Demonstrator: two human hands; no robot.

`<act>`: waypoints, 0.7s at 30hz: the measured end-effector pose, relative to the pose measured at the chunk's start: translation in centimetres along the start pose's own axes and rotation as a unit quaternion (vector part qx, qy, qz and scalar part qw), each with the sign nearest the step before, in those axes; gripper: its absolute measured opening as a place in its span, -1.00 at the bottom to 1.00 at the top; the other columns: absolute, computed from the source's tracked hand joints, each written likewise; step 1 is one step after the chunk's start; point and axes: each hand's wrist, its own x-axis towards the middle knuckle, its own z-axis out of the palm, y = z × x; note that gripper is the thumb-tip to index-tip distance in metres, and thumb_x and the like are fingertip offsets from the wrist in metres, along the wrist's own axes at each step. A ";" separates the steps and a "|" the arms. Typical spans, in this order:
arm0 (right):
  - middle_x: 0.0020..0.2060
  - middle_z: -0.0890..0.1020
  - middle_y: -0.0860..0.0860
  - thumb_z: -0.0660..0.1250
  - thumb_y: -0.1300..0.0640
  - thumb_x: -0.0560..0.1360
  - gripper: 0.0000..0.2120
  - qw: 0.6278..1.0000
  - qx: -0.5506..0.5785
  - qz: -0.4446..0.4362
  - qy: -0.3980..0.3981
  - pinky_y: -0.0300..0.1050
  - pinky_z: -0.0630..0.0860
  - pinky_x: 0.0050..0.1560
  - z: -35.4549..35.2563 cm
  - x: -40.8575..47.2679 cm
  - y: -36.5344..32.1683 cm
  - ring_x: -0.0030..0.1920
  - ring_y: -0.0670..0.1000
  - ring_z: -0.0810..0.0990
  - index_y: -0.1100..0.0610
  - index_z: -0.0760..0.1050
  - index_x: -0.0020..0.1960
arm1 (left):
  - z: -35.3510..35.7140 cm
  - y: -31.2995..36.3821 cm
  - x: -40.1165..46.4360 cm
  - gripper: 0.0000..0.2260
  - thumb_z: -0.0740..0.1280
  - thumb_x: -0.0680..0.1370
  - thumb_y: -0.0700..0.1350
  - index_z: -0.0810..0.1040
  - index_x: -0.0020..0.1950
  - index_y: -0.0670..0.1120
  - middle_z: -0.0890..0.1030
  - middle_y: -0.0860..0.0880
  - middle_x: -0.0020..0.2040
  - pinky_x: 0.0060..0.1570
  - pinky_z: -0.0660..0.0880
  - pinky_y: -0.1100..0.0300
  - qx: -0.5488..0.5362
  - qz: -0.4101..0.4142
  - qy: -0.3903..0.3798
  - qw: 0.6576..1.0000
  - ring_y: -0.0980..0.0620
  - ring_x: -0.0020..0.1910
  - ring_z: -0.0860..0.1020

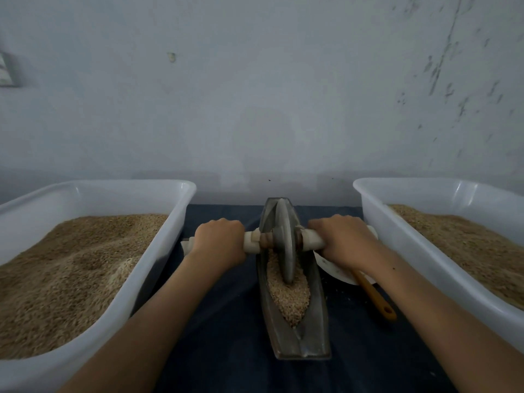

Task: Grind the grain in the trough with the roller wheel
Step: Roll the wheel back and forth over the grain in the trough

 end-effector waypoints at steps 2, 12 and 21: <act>-0.12 0.59 -0.07 0.31 0.06 0.48 -0.87 0.999 0.005 -0.006 -0.052 -0.12 0.29 -0.25 -1.0 0.0 -0.1 -0.10 0.00 0.56 -0.10 0.47 0.02 | -0.4 -0.2 0.0 -0.78 0.34 0.49 -0.04 0.51 0.10 -0.07 0.55 -0.02 -0.09 -0.08 0.46 0.15 -0.010 0.001 -0.052 0.999 -0.01 -0.07 0.54; -0.13 0.59 -0.06 0.28 0.09 0.50 -0.91 1.000 0.005 0.008 -0.027 -0.10 0.37 -0.20 -0.6 0.2 -0.2 -0.13 0.01 0.55 -0.09 0.43 -0.03 | 0.0 0.3 0.0 -0.87 0.29 0.53 -0.07 0.49 0.05 -0.05 0.57 -0.02 -0.04 -0.15 0.37 0.15 -0.007 -0.016 0.013 1.000 -0.01 -0.10 0.52; -0.11 0.60 -0.02 0.25 0.10 0.51 -0.92 0.999 -0.007 0.005 0.034 -0.07 0.38 -0.18 0.3 0.1 -0.2 -0.07 0.08 0.57 -0.05 0.39 -0.02 | 0.2 0.3 -0.2 -0.83 0.29 0.54 -0.05 0.49 0.10 -0.05 0.57 -0.03 0.00 -0.09 0.41 0.14 -0.009 -0.014 0.040 0.999 -0.01 -0.03 0.55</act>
